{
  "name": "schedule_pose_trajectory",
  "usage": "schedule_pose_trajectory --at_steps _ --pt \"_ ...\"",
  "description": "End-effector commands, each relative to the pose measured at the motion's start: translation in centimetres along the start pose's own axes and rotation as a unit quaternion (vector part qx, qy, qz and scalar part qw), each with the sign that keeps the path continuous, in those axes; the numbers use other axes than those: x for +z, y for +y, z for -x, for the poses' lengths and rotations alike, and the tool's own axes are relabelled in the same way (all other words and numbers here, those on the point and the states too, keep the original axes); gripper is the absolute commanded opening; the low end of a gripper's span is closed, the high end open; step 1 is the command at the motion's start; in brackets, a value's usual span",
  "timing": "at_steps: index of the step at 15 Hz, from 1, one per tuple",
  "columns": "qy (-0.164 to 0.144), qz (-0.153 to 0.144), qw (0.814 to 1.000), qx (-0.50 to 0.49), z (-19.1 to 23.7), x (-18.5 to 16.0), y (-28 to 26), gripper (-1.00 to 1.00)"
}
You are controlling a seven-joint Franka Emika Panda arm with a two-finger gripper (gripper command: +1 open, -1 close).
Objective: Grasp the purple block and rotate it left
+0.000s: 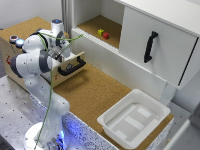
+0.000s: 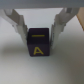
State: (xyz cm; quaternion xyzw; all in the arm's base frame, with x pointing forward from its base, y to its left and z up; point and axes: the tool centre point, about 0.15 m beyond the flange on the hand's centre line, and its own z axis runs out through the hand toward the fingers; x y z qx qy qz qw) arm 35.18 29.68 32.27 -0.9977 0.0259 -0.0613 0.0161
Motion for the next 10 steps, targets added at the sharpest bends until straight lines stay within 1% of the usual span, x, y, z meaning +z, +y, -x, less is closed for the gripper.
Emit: schedule_pose_trajectory --at_steps 1,2,4,5,7,8,9,10 --pt "0.026 0.05 0.998 0.0 -1.2 -2.3 -1.2 -1.0" --pt "0.032 0.045 0.998 -0.017 -0.9 -3.5 -1.4 -1.0" --pt "0.027 0.045 0.997 -0.063 -0.3 -4.6 -1.2 -1.0" --pt "0.025 0.042 0.995 -0.088 -0.3 -4.8 -0.8 -1.0" --pt "0.021 0.027 0.989 -0.142 -0.7 -4.7 0.0 -1.0" --pt "0.019 0.007 0.984 -0.175 -1.1 -4.4 0.2 -1.0" --pt "0.019 0.001 0.972 -0.235 -1.3 -3.8 0.0 -1.0" --pt "0.019 -0.019 0.961 -0.275 -1.5 -3.7 -0.1 -1.0"
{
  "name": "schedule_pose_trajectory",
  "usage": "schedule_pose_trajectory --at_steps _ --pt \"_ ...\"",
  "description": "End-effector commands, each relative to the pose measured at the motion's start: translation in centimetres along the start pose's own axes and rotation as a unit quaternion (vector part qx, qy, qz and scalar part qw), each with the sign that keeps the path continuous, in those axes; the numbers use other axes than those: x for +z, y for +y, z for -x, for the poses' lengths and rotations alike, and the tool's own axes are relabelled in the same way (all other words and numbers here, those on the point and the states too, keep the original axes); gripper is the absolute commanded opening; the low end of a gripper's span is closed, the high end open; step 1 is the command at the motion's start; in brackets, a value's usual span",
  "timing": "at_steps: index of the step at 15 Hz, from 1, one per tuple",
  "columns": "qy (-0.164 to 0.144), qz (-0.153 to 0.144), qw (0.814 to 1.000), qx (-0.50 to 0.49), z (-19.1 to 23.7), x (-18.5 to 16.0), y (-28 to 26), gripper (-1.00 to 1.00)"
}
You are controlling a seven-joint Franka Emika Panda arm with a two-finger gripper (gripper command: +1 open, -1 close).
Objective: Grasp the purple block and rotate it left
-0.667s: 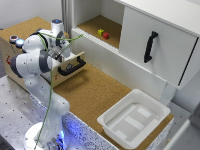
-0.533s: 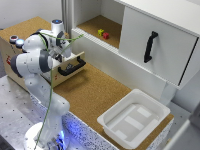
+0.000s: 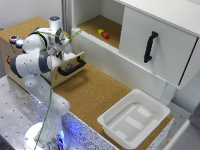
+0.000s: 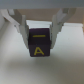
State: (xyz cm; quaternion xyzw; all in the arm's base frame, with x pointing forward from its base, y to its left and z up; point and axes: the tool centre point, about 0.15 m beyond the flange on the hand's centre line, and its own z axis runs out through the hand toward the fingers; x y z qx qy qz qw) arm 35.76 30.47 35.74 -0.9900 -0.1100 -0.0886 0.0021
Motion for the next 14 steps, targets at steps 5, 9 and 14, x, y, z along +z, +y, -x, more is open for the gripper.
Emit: schedule_pose_trajectory --at_steps 5,9,14 --pt "-0.01 -0.094 0.925 -0.367 0.4 0.8 0.6 -1.0" --pt "0.0 -0.096 0.842 -0.531 1.8 2.1 0.5 -1.0" --pt "-0.002 -0.117 0.783 -0.61 1.5 3.2 0.9 -1.0"
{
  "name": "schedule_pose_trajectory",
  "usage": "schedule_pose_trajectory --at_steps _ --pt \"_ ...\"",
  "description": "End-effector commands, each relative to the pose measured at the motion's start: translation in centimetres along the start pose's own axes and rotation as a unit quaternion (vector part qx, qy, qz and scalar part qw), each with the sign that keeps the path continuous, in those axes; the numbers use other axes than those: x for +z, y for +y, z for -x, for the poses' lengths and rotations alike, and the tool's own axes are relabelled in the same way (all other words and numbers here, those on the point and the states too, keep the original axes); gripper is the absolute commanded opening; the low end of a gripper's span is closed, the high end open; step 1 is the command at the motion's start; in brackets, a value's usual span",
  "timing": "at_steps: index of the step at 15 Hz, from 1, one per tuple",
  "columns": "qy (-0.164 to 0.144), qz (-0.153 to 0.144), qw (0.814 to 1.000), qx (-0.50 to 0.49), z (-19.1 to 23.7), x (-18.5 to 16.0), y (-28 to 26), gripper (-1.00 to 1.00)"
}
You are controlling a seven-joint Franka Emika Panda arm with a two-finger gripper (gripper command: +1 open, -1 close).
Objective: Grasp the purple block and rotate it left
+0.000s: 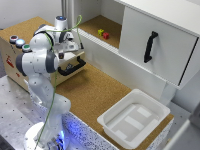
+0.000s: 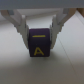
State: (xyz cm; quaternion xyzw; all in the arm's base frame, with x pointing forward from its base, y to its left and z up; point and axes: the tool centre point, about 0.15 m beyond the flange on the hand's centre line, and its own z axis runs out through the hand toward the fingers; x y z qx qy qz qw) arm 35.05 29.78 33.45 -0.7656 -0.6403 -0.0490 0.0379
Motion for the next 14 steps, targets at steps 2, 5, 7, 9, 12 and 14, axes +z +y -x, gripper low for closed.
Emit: schedule_pose_trajectory --at_steps 2,5,7,9,12,14 --pt "0.008 -0.028 0.996 -0.09 -0.3 1.2 0.3 -1.0" --pt "0.038 -0.038 0.997 -0.052 -1.6 -1.5 0.5 1.0" --pt "0.041 -0.028 0.998 -0.043 -2.3 -2.8 0.0 1.0" --pt "0.042 -0.026 0.998 -0.024 -3.2 -4.0 -0.5 1.0" --pt "0.031 -0.011 0.999 0.018 -4.8 -4.8 -0.3 1.0" --pt "0.028 -0.01 0.999 0.033 -5.1 -5.0 -0.2 1.0"
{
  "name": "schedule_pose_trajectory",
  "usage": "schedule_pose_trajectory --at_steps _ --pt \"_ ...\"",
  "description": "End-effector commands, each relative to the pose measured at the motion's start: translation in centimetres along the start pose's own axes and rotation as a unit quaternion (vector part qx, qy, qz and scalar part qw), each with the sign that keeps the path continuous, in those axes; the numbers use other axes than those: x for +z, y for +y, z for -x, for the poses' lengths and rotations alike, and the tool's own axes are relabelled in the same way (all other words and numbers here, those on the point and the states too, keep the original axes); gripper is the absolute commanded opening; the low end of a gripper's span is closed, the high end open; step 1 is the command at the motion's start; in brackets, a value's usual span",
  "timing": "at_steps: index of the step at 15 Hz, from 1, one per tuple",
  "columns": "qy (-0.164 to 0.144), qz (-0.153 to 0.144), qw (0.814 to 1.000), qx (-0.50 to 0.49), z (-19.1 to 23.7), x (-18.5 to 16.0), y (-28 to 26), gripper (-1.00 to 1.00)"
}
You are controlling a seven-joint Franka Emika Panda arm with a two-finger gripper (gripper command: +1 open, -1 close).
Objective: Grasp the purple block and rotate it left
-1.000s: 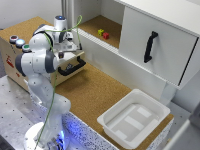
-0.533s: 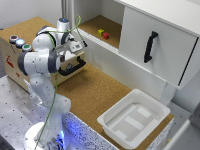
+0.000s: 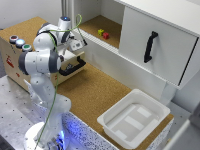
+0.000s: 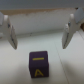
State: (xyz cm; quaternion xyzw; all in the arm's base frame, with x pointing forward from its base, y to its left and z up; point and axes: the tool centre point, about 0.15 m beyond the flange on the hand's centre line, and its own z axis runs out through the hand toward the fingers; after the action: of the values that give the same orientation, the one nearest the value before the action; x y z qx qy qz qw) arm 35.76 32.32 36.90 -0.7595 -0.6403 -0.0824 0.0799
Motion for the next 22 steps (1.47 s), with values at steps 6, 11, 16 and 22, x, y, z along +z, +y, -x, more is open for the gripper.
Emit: schedule_pose_trajectory --at_steps 6,11,16,22 --pt "-0.024 0.003 0.999 0.037 -2.2 -1.7 -0.5 1.0" --pt "-0.016 0.049 0.998 -0.026 -2.9 -7.5 -0.9 1.0" --pt "-0.226 0.026 0.967 -0.116 -7.7 -14.0 -7.0 1.0" --pt "-0.205 0.013 0.979 -0.011 -10.9 -14.6 -13.5 1.0"
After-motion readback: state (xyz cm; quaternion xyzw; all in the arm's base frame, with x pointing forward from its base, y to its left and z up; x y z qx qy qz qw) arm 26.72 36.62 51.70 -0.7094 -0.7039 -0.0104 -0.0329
